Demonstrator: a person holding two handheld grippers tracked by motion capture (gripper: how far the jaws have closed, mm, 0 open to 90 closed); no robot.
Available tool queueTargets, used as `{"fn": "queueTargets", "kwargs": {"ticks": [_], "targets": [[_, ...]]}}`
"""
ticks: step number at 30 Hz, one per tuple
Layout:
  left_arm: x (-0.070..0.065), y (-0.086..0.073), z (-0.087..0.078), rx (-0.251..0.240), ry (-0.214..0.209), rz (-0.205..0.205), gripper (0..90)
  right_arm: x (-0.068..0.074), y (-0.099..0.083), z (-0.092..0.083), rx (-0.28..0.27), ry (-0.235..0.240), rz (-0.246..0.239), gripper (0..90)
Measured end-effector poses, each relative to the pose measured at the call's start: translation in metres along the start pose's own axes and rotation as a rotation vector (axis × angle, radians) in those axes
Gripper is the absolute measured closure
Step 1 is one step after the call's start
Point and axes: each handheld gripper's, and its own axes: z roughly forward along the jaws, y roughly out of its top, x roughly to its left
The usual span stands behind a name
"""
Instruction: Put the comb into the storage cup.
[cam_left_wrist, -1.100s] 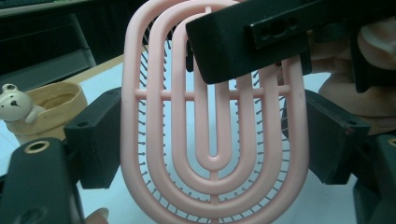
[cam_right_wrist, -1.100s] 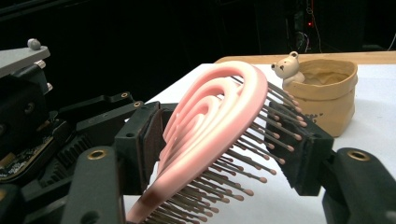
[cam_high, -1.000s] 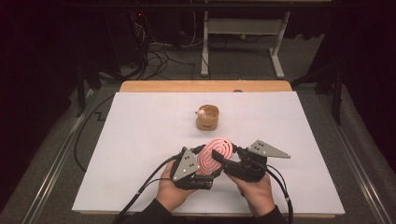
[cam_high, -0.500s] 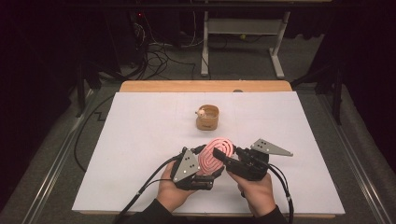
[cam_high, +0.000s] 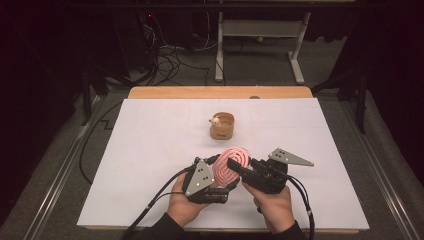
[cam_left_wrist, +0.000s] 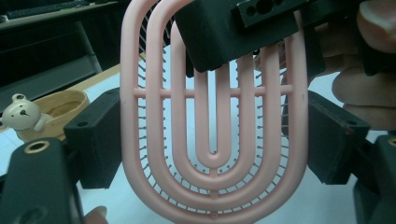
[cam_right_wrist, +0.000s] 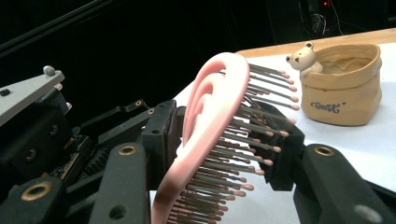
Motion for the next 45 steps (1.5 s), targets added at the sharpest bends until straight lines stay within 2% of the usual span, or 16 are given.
{"fn": "queueTargets", "kwargs": {"ticks": [8, 11, 14, 20, 25, 28, 34, 45], "targets": [[-0.001, 0.003, -0.001, -0.009, 0.019, 0.012, 18.1, 0.003, 0.003, -0.002, -0.015, 0.006, 0.015, 56.7], [-0.001, 0.009, -0.002, -0.013, 0.034, 0.017, 18.1, 0.003, 0.007, -0.002, -0.021, 0.019, 0.036, 57.6], [0.002, 0.014, -0.004, -0.024, 0.052, 0.028, 18.1, 0.006, 0.014, -0.001, -0.029, 0.018, 0.021, 58.3], [0.007, 0.016, -0.001, -0.024, 0.075, -0.002, 18.0, 0.010, 0.024, 0.004, -0.027, -0.007, 0.002, 59.9], [0.008, 0.015, 0.000, -0.017, 0.092, 0.002, 17.9, 0.010, 0.026, 0.008, -0.021, -0.008, 0.004, 62.1], [0.008, 0.017, 0.000, -0.014, 0.108, 0.018, 17.8, 0.011, 0.026, 0.008, -0.025, -0.014, -0.001, 63.3], [0.009, 0.019, -0.001, -0.026, 0.109, 0.012, 17.8, 0.015, 0.030, 0.008, -0.042, -0.026, -0.008, 65.0], [0.013, 0.019, -0.005, -0.038, 0.095, 0.013, 17.5, 0.018, 0.033, 0.010, -0.040, -0.025, -0.022, 65.4]]}}
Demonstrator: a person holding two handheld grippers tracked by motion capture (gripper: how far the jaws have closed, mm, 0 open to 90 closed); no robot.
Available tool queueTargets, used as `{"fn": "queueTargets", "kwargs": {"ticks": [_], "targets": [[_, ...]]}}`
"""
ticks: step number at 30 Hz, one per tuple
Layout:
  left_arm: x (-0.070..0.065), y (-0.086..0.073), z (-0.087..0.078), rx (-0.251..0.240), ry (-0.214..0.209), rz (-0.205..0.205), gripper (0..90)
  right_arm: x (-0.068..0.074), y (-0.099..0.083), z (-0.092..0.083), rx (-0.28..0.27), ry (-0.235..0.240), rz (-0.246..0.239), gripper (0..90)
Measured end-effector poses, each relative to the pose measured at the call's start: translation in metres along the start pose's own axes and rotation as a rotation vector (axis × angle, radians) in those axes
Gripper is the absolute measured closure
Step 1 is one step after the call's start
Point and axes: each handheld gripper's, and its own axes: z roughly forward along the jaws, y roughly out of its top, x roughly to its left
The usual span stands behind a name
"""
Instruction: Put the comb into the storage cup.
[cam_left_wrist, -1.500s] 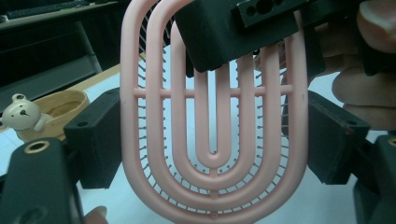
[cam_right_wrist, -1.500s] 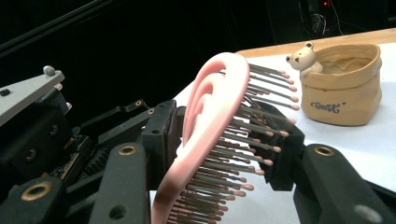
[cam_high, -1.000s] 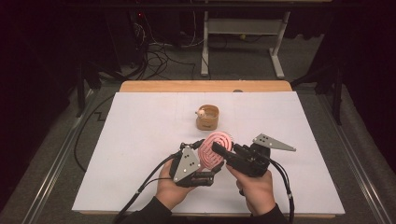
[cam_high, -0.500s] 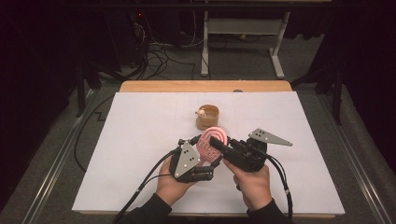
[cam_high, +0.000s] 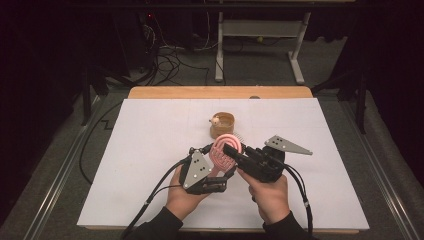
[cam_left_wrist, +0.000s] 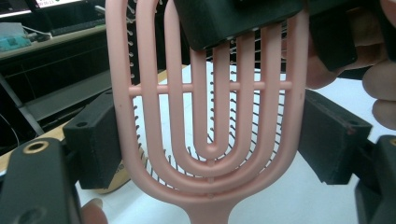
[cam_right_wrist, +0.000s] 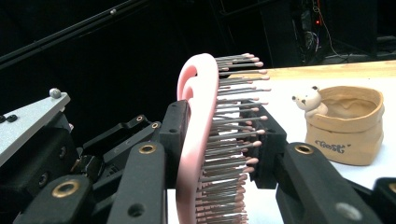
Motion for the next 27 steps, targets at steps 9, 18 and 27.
{"fn": "queueTargets", "kwargs": {"ticks": [9, 18, 27], "targets": [[0.0010, -0.0009, -0.0031, -0.011, -0.017, -0.015, 15.5, 0.0064, 0.0030, 0.0028, -0.001, 0.001, -0.025, 66.2], [0.0033, -0.0014, -0.0064, -0.005, -0.027, -0.035, 8.9, 0.0086, 0.0048, 0.0051, -0.001, -0.001, -0.040, 66.8], [0.0064, -0.0029, -0.0087, -0.021, -0.033, -0.058, 6.5, 0.0097, 0.0075, 0.0055, -0.006, 0.003, -0.043, 66.9]]}}
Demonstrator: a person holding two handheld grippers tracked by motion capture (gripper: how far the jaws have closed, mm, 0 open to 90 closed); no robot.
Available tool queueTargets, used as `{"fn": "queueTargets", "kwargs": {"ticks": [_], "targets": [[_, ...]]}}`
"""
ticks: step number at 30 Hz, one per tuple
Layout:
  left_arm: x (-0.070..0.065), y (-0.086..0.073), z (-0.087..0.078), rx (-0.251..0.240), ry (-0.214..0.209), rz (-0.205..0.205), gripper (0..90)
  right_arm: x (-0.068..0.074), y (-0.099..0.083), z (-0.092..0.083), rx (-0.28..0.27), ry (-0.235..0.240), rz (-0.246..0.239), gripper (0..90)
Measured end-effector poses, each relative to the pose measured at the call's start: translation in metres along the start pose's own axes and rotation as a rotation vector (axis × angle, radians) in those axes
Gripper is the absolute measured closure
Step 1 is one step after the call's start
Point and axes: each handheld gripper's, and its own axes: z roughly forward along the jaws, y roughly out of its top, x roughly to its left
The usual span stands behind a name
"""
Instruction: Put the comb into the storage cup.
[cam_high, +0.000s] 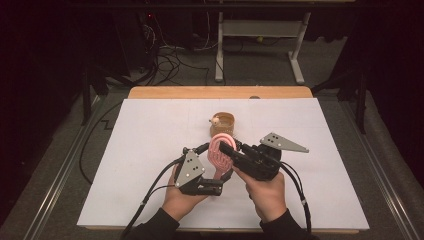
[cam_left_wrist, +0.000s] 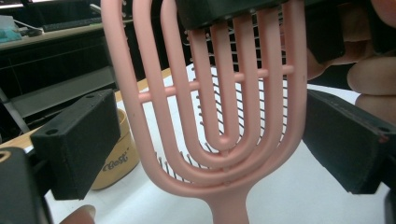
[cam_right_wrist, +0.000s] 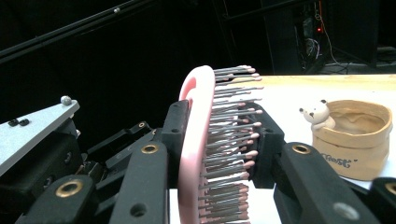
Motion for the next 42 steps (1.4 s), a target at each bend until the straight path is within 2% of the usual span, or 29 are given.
{"fn": "queueTargets", "kwargs": {"ticks": [7, 12, 19, 23, 32, 42], "targets": [[0.006, -0.001, -0.002, 0.012, -0.009, -0.026, 0.0, -0.001, 0.003, 0.001, -0.004, 0.002, -0.007, 66.9], [0.011, -0.004, -0.005, 0.003, -0.019, -0.054, 0.0, -0.002, 0.004, 0.000, -0.004, 0.000, -0.011, 66.9], [0.014, -0.006, -0.010, -0.002, -0.031, -0.061, 0.0, -0.008, 0.006, 0.000, -0.010, -0.023, -0.023, 66.9], [0.021, -0.008, -0.014, 0.005, -0.053, -0.088, 0.0, -0.009, 0.009, -0.003, -0.018, -0.030, -0.025, 66.9], [0.041, -0.020, -0.029, 0.021, -0.014, -0.115, 0.0, -0.012, 0.011, -0.010, -0.032, -0.047, -0.050, 66.9], [0.065, -0.036, -0.055, 0.055, 0.072, -0.100, 0.0, -0.017, 0.016, -0.020, -0.049, -0.081, -0.079, 66.9]]}}
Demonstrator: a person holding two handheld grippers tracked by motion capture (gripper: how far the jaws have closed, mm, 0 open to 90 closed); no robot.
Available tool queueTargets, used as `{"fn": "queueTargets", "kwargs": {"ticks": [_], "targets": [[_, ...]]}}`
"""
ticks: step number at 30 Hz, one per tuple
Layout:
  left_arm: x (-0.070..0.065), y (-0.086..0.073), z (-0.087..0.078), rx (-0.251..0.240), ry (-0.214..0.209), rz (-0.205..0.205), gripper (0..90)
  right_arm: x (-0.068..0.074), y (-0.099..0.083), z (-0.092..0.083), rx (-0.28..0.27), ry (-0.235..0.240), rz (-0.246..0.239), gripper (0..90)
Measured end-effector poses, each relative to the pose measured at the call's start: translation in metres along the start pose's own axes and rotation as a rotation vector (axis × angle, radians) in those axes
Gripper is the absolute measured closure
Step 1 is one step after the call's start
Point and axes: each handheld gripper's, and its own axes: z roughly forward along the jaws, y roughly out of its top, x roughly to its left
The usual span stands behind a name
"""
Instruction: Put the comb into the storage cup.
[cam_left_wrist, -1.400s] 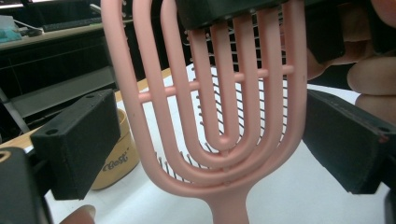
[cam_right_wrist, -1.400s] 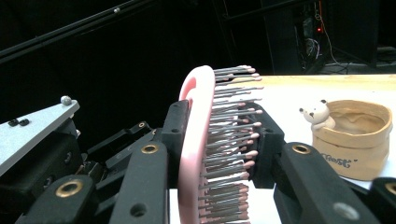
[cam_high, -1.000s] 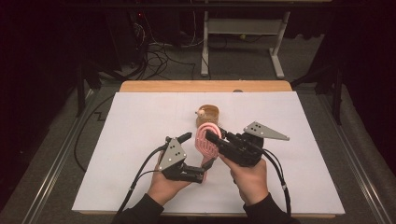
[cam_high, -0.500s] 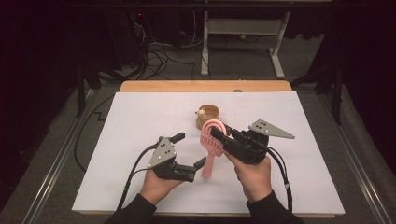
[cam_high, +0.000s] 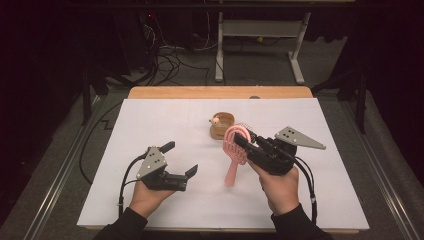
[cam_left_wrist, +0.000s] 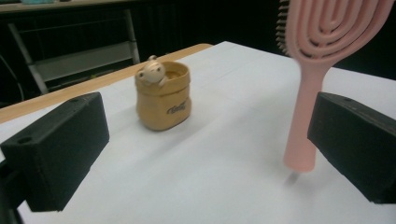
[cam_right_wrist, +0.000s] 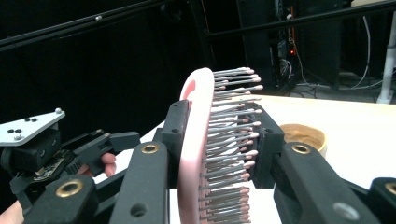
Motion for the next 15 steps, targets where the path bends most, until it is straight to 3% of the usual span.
{"fn": "queueTargets", "kwargs": {"ticks": [9, 15], "targets": [[0.016, -0.018, -0.011, 0.029, 0.061, -0.015, 0.0, -0.005, 0.002, -0.005, -0.016, -0.024, -0.025, 66.8], [0.020, -0.032, -0.018, 0.014, 0.053, -0.038, 0.0, -0.014, 0.001, -0.011, -0.018, -0.055, -0.041, 66.8]]}}
